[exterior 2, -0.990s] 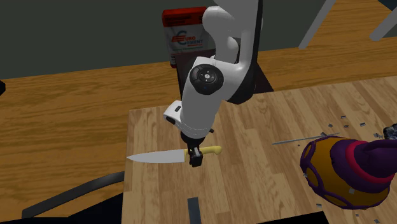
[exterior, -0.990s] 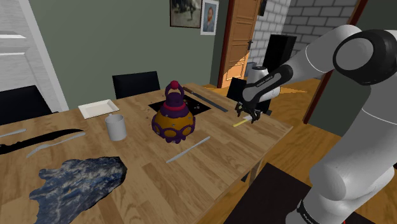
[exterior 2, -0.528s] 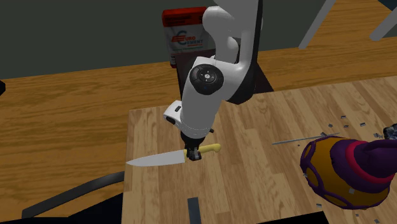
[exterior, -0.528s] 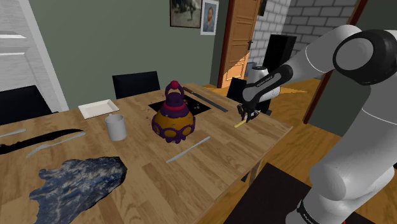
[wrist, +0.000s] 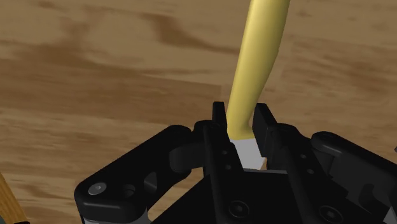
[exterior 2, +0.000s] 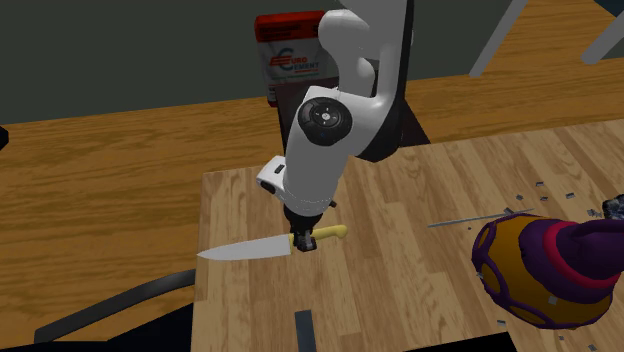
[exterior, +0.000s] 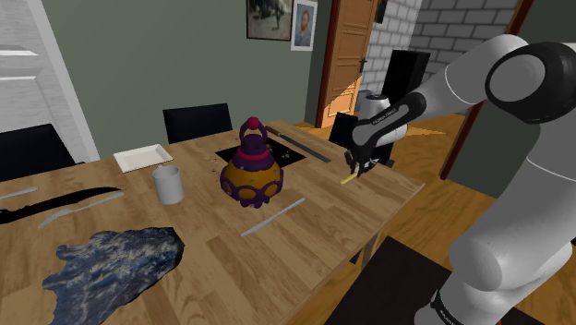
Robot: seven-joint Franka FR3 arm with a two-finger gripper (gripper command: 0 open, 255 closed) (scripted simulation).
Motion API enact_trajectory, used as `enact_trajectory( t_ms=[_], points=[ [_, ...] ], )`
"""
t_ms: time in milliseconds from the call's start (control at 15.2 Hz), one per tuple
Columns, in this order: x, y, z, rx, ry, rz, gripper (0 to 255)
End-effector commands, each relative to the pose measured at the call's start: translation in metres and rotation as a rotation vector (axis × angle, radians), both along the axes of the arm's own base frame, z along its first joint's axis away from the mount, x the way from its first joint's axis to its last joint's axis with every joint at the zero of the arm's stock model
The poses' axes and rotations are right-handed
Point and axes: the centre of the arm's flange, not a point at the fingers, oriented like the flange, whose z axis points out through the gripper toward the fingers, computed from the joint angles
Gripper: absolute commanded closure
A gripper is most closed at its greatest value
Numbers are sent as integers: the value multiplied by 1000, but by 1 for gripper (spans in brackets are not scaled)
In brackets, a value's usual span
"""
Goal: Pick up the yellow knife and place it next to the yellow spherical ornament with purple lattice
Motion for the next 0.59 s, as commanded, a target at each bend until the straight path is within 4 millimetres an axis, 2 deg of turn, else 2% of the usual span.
enact_trajectory(
  t_ms=[0, 528],
  points=[
    [0, 0, 10, 0, 0, 0, 255],
    [0, 0, 52, 0, 0, 0, 255]
  ],
)
